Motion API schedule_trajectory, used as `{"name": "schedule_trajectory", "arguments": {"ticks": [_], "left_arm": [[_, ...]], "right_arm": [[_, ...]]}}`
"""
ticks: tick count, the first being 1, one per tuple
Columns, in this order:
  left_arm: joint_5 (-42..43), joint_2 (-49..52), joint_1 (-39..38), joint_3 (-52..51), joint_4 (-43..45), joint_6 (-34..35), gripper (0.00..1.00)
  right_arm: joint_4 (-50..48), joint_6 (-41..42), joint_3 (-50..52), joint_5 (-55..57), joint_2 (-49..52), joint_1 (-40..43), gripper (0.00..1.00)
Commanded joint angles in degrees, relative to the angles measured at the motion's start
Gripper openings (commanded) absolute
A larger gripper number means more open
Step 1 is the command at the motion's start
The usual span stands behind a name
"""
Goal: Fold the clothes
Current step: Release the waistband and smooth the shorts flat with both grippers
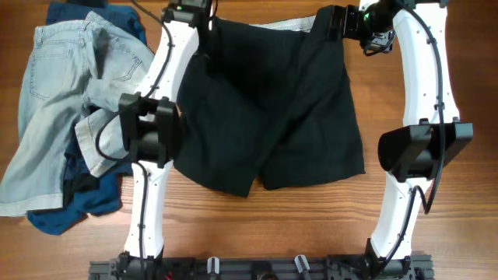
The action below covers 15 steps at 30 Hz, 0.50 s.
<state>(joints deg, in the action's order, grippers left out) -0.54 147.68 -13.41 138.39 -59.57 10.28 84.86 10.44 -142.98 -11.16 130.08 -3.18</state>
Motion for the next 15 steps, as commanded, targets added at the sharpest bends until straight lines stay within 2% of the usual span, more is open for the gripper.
{"name": "schedule_trajectory", "arguments": {"ticks": [1,7,11,15], "left_arm": [[0.7,1.4,-0.3,0.4,2.3,-1.1,0.56],[0.7,3.8,-0.4,0.4,3.7,-1.1,0.52],[0.7,5.0,-0.7,0.4,4.6,-1.0,0.41],[0.7,5.0,-0.6,0.4,5.9,-0.9,0.23]], "right_arm": [[0.0,0.0,-0.2,-0.7,-1.1,0.0,0.99],[-0.2,0.0,-0.2,-0.7,-1.1,0.0,0.98],[-0.2,-1.4,-0.2,-0.7,-1.1,0.0,0.97],[-0.2,-1.5,-0.2,-0.7,-1.1,0.0,0.96]]}}
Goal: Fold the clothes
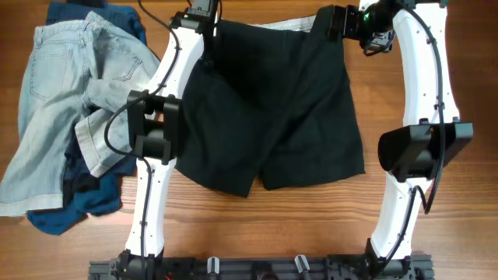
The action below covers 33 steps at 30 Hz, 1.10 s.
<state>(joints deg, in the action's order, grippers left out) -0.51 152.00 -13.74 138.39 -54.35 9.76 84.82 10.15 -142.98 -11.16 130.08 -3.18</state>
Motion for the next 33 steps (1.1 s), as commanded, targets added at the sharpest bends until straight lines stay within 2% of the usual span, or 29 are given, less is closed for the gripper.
{"name": "schedule_trajectory", "arguments": {"ticks": [1,3,4,9,16,24,25,27,28,30,33], "left_arm": [[0.6,0.7,-0.3,0.4,0.8,-0.3,0.17],[0.3,0.7,-0.3,0.4,0.9,-0.3,0.04],[-0.1,0.5,-0.3,0.4,1.0,-0.3,0.04],[-2.4,-3.9,0.5,0.4,0.6,-0.3,0.04],[-2.4,-12.7,5.3,0.4,0.2,-0.4,0.04],[-2.6,-13.4,8.9,0.4,-0.6,-0.4,0.04],[-3.1,-13.4,9.0,0.4,-0.6,-0.4,0.11],[-4.1,-13.4,9.0,0.4,-1.0,-0.4,0.79],[-4.1,-13.5,9.1,0.4,-1.7,-0.4,1.00],[-4.1,-14.5,9.3,0.4,-4.3,-0.2,1.00],[-4.0,-19.4,9.8,0.4,-10.5,4.1,1.00]], "right_arm": [[-0.1,-1.2,-0.2,-0.7,-1.1,0.0,0.96],[-0.2,-1.2,-0.2,-0.7,-1.1,0.0,0.97],[-0.2,-1.2,-0.2,-0.7,-1.1,0.0,0.96],[-0.7,-1.2,-0.2,-0.7,-1.1,0.0,0.96],[-0.7,-1.2,-0.2,-0.7,-1.1,0.0,0.96],[-0.7,-1.2,-0.2,-0.7,-1.1,0.0,0.96],[-0.7,-1.2,-0.2,-0.8,-1.1,0.0,0.96],[-0.4,-1.2,-0.2,-0.8,-1.1,0.0,0.97],[0.1,-1.2,-0.2,-0.7,-1.1,0.0,0.98],[1.4,-1.2,-0.2,-0.8,-1.1,0.1,0.99],[4.0,-1.2,-0.2,-0.8,-1.4,0.2,0.98]]}}
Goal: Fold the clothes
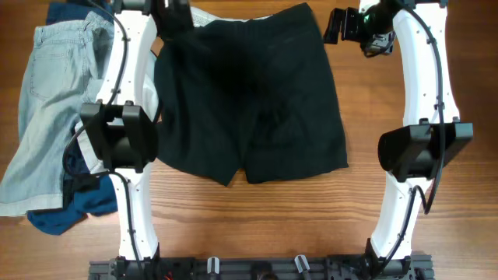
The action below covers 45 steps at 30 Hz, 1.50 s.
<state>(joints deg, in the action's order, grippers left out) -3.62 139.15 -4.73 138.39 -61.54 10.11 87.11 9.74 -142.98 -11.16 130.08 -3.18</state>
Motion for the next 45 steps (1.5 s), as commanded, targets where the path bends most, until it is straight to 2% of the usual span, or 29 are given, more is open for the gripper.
{"name": "schedule_trajectory", "arguments": {"ticks": [1,4,5,11,16,19,22,24,28,32,37,42,45], "left_arm": [[-0.9,-8.9,1.0,0.4,-5.8,5.5,1.00],[1.6,-17.0,1.0,0.4,-13.6,6.0,1.00],[2.3,-23.4,0.3,0.4,-19.7,6.0,1.00],[2.1,-29.9,0.0,0.0,-35.1,6.7,1.00],[2.3,-30.3,-2.0,-10.0,-35.0,6.9,1.00],[-1.7,-30.3,-2.3,-18.8,-35.0,7.9,1.00],[-5.1,-30.3,-2.2,-30.2,-34.9,11.7,1.00],[-10.7,-30.3,-2.2,-38.3,-32.6,15.5,1.00],[-10.8,-30.3,-2.1,-50.3,-21.0,15.8,0.98],[-8.6,-30.3,-2.1,-59.6,-8.0,13.8,0.85],[-4.7,-30.3,-2.1,-66.7,3.2,8.5,0.70],[-4.1,-30.3,-2.1,-72.4,11.8,7.8,0.67],[-4.1,-30.3,-2.1,-73.7,14.6,7.9,0.61]], "right_arm": [[2.4,-0.7,-0.2,-0.8,-1.9,0.2,0.98],[3.8,-0.6,-0.2,-0.9,-4.9,0.2,0.96],[5.0,-0.6,-0.2,-0.9,-9.8,0.2,0.96],[5.0,-0.6,2.3,-0.9,-20.8,-0.7,1.00],[5.0,-0.8,14.9,1.6,-26.7,-0.9,0.99],[4.8,-1.0,21.2,3.1,-27.3,-0.9,1.00],[2.3,-0.9,24.3,2.7,-27.3,-0.9,0.99],[0.9,-1.0,24.6,2.3,-27.3,-0.9,0.99],[-0.2,-0.8,24.6,2.1,-27.3,-0.9,1.00],[-0.1,-0.8,24.6,2.1,-27.3,-0.9,0.99],[-0.2,-0.6,24.6,1.4,-27.3,-0.9,1.00],[-0.7,-0.7,24.6,0.6,-27.3,-0.9,1.00],[-0.6,-0.8,24.6,0.6,-27.3,-0.9,1.00]]}}
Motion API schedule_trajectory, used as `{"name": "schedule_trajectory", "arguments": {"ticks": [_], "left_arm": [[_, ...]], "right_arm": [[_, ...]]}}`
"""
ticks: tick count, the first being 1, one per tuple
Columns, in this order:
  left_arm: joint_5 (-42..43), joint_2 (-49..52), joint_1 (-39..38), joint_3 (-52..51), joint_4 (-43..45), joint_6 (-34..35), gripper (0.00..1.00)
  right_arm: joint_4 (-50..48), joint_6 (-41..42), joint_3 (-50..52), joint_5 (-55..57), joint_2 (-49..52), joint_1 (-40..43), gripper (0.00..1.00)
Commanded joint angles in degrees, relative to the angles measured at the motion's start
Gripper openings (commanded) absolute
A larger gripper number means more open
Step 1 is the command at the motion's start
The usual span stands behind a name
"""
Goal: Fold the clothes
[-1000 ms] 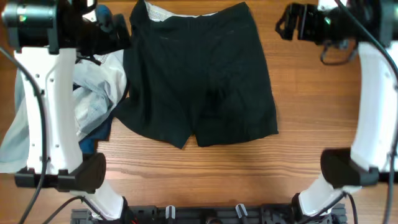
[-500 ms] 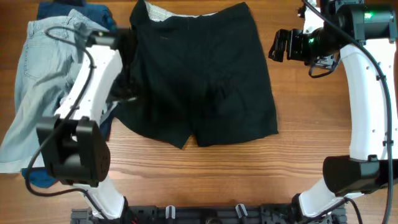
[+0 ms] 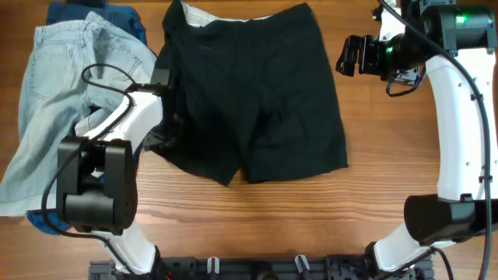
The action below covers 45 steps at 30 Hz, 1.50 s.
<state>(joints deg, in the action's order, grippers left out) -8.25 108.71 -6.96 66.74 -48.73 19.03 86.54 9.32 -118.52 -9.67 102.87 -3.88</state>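
Black shorts [image 3: 253, 93] lie flat at mid-table, waistband at the far edge and both legs toward me. Some white lining shows at the far-left waist corner [image 3: 191, 13]. My left gripper [image 3: 161, 80] sits at the shorts' left edge, dark against the dark cloth, so its jaws cannot be read. My right gripper [image 3: 348, 56] hovers just right of the shorts, apart from them, open with nothing between its fingers.
A pile of clothes fills the left side: light blue jeans [image 3: 54, 85] on top of dark blue garments [image 3: 74, 210]. The left arm's elbow [image 3: 93, 183] stands over that pile. Bare wooden table [image 3: 311, 225] lies in front of the shorts.
My left gripper has left the far-left waist corner and now sits lower, at the shorts' left edge. My right gripper has moved nearer and slightly right, away from the waistband. The shorts have stayed put.
First both grippers were at the waistband corners, with the shorts lying further right. Then the shorts lay further left, with the left gripper still at its corner and the right one off the cloth. Now both grippers are away from the waistband.
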Motion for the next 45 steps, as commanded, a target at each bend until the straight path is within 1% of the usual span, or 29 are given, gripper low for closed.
{"name": "schedule_trajectory", "arguments": {"ticks": [1,2,3,4,6,7,8,13,17,18,19,20,21,22,23,26,30,31,34,36,37,40,44,45], "left_arm": [[0.5,0.2,0.0,-2.1,2.1,-1.0,0.59],[0.5,0.2,0.0,-2.1,2.1,-1.0,0.55],[0.5,0.2,0.0,-2.1,2.1,-1.0,0.45],[0.5,0.2,0.0,-2.1,2.1,-1.0,0.33],[0.5,0.2,0.0,-2.1,2.1,-1.0,0.15],[0.5,0.2,0.0,-2.0,2.1,-1.0,0.08],[0.5,0.2,0.1,-1.9,1.9,-1.0,0.04],[0.5,-1.4,0.1,3.1,-3.0,-0.8,0.04],[0.5,-5.1,0.1,4.2,-3.3,-0.8,0.04],[0.5,-5.9,0.1,4.2,-3.4,-0.8,0.06],[0.6,-6.8,0.1,4.2,-3.6,-0.8,0.15],[0.8,-7.5,0.1,4.2,-3.7,-0.9,0.31],[1.7,-8.6,0.1,4.2,-3.7,-0.9,0.43],[3.7,-9.8,0.1,4.2,-3.6,-2.2,0.52],[6.0,-10.6,0.1,4.2,-3.3,-3.7,0.53],[9.6,-10.5,0.1,4.2,-3.0,-5.2,0.47],[9.6,-7.5,0.0,4.1,-2.1,-5.2,0.48],[9.6,-6.5,0.0,4.1,-1.4,-5.2,0.50],[9.6,-3.7,0.0,4.1,1.4,-5.4,0.50],[10.2,-2.4,0.0,4.1,2.9,-5.3,0.47],[10.2,-1.9,0.0,4.1,3.5,-5.4,0.43],[9.1,-0.7,0.0,4.1,5.7,-5.3,0.26],[8.4,1.2,0.0,4.1,8.8,-5.3,0.14],[8.4,1.8,0.0,4.1,9.3,-5.1,0.08]], "right_arm": [[0.0,-0.3,0.1,-0.9,-0.1,-0.2,0.99],[0.0,-0.3,0.1,-0.9,-0.1,-0.2,0.99],[0.0,-0.3,0.1,-0.9,-0.1,-0.2,0.99],[0.0,-0.3,0.1,-0.9,-0.1,-0.2,1.00],[0.1,-0.4,0.1,-0.9,-0.1,-0.2,1.00],[0.0,-0.4,0.1,-0.9,-0.1,-0.2,0.99],[0.0,-0.4,0.1,-0.9,-0.1,-0.2,0.99],[0.0,-0.4,0.1,-0.9,-0.1,-0.2,0.99],[0.0,-0.6,0.1,-0.9,-0.1,-0.2,1.00],[0.0,-0.9,0.1,-0.9,-0.1,-0.2,1.00],[0.0,-1.4,0.1,-0.9,-0.1,-0.2,0.99],[0.0,-1.5,0.1,-0.9,-0.1,-0.2,0.99],[0.0,-1.5,0.1,-0.9,-0.1,-0.2,1.00],[0.0,-1.5,0.1,-0.9,-0.1,-0.2,1.00],[0.0,-1.5,0.1,-0.9,-0.1,-0.2,0.99],[0.0,-1.5,0.1,-0.9,-0.1,-0.2,0.99],[-0.1,-1.5,0.1,-0.9,-0.1,-0.2,0.99],[-0.1,-1.5,0.1,-0.9,-0.1,-0.2,1.00],[0.0,-1.5,0.1,-0.9,-0.1,-0.2,0.99],[0.1,-1.5,0.1,-0.9,-0.1,-0.2,0.99],[0.1,-1.7,0.1,-0.9,-0.1,-0.2,0.99],[0.1,-1.7,0.1,-0.9,-0.1,-0.2,0.99],[0.1,-1.7,0.1,-0.9,-0.1,-0.2,0.99],[0.3,-1.7,0.1,-0.9,-0.1,-0.2,1.00]]}}
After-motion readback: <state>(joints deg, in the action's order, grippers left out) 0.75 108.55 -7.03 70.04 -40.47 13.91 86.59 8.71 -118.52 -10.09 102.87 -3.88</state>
